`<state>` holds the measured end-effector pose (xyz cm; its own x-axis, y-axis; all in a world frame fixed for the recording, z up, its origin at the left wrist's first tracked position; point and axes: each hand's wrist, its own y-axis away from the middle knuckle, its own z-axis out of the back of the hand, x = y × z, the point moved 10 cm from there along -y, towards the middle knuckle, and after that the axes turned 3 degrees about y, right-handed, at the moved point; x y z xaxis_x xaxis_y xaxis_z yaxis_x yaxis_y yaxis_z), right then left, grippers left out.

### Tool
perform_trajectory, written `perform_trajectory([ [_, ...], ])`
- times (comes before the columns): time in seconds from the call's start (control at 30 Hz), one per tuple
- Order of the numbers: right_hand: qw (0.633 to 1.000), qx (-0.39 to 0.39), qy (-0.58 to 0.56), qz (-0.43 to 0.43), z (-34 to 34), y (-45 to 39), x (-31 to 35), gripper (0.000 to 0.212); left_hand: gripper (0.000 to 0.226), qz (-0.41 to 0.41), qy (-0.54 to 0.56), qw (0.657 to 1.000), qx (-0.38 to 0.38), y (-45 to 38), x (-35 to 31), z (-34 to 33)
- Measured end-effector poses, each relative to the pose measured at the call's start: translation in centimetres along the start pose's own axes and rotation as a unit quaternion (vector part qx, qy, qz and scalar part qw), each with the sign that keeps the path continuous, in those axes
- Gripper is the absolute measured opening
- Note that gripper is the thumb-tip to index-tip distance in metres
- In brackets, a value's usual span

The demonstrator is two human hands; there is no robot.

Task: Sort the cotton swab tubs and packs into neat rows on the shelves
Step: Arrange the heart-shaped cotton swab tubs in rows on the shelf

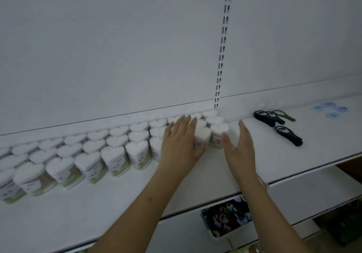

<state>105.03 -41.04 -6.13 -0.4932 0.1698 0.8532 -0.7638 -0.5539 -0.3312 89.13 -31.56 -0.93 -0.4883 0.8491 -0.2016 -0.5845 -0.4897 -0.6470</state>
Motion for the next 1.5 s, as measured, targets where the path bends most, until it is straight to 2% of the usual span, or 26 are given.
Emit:
perform_trajectory([
  [0.07,0.997,-0.039,-0.037,0.061,0.2,1.9,4.4,0.069,0.059,0.054,0.057,0.995,-0.053,2.2,1.5,3.8],
  [0.2,0.976,-0.003,-0.094,0.195,-4.4,5.4,14.5,0.061,0.054,0.152,0.101,0.979,-0.087,8.5,6.2,9.1],
  [0.37,0.942,0.123,-0.156,0.272,-13.7,11.3,25.3,0.06,0.051,0.223,0.041,0.97,-0.09,15.9,14.4,15.3],
  [0.57,0.859,0.298,-0.201,0.365,-27.8,25.1,39.8,0.06,0.051,0.342,-0.018,0.921,-0.183,27.2,26.8,28.8],
  [0.7,0.806,0.364,-0.226,0.409,-36.2,35.5,49.0,0.06,0.053,0.406,-0.04,0.88,-0.244,35.6,34.5,37.6],
  [0.83,0.76,0.403,-0.233,0.453,-43.3,45.5,56.4,0.063,0.053,0.446,-0.073,0.852,-0.266,43.1,40.6,45.5],
  [1.1,0.686,0.489,-0.267,0.467,-52.2,62.9,67.4,0.074,0.053,0.529,-0.125,0.788,-0.29,57.5,45.8,58.6],
  [1.27,0.644,0.533,-0.281,0.472,-57.3,71.6,71.0,0.075,0.051,0.575,-0.14,0.741,-0.316,65.0,48.4,62.9],
  [1.5,0.601,0.572,-0.299,0.471,-66.0,81.8,76.7,0.065,0.047,0.612,-0.147,0.71,-0.315,72.2,56.4,68.8],
])
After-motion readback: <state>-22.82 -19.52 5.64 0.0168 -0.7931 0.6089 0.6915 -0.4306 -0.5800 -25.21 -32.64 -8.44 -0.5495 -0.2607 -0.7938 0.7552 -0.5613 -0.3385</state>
